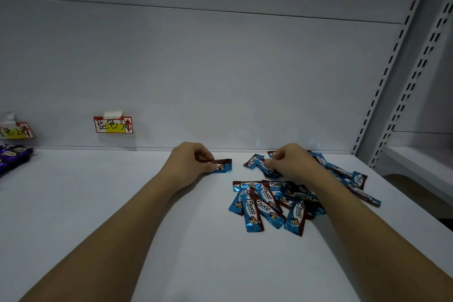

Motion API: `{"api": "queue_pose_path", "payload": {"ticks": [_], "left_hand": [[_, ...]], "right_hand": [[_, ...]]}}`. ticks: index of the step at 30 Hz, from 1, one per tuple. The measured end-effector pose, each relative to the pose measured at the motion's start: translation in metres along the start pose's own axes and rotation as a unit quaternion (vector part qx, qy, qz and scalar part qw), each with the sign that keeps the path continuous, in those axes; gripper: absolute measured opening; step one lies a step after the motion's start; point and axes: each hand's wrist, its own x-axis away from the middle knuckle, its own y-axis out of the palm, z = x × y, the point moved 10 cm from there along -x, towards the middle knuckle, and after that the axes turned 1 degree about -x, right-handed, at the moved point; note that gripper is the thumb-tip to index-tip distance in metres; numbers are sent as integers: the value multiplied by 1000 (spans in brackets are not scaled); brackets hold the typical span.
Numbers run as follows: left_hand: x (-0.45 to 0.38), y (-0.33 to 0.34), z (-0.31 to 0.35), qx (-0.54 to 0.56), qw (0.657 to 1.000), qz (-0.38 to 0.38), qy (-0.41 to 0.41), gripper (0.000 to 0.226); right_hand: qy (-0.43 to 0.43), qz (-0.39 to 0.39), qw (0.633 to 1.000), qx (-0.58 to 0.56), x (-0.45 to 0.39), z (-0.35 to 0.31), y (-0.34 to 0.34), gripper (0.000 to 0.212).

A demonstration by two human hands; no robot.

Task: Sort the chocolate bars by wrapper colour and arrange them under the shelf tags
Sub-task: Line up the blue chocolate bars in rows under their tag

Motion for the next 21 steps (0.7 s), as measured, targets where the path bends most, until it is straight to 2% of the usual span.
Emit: {"api": "queue_pose_path", "payload": {"ticks": [4, 8, 12, 16, 18, 21], "left_hand": [[1, -2, 1, 20, 1000, 1, -11, 16], [-2, -2, -2, 17, 1000, -5, -22, 20], [-4, -3, -4, 25, 999, -7, -27, 22], [-3, -6, -5, 49, 998, -7, -32, 19], [-3, -6, -6, 57, 998, -4, -36, 17], [-2, -7, -7, 56, 997, 4, -45, 14]], "right_hand": [[3, -37, 999, 16, 1, -3, 8, 34], [9, -65, 998, -8, 2, -5, 15, 10], [16, -32, 998, -57, -1, -1, 9, 22], [21, 2, 995, -97, -2, 3, 0, 14], [22, 12, 992, -125, -2, 4, -2, 16], [-11, 6, 988, -154, 0, -5, -1, 14]]}}
